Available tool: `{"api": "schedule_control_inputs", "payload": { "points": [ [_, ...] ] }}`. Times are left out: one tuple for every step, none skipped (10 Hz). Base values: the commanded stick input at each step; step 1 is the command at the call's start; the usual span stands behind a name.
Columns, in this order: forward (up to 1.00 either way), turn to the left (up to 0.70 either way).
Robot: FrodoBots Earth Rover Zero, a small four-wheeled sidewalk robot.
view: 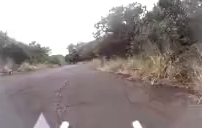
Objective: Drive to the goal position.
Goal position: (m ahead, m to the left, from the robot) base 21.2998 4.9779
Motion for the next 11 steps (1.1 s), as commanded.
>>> {"api": "schedule_control_inputs", "payload": {
  "points": [
    [1.0, 0.01],
    [1.0, 0.11],
    [1.0, 0.22],
    [1.0, 0.4],
    [1.0, 0.4],
    [1.0, 0.4],
    [1.0, 0.0],
    [1.0, 0.0],
    [1.0, 0.0],
    [1.0, 0.0],
    [1.0, 0.0]
  ]
}}
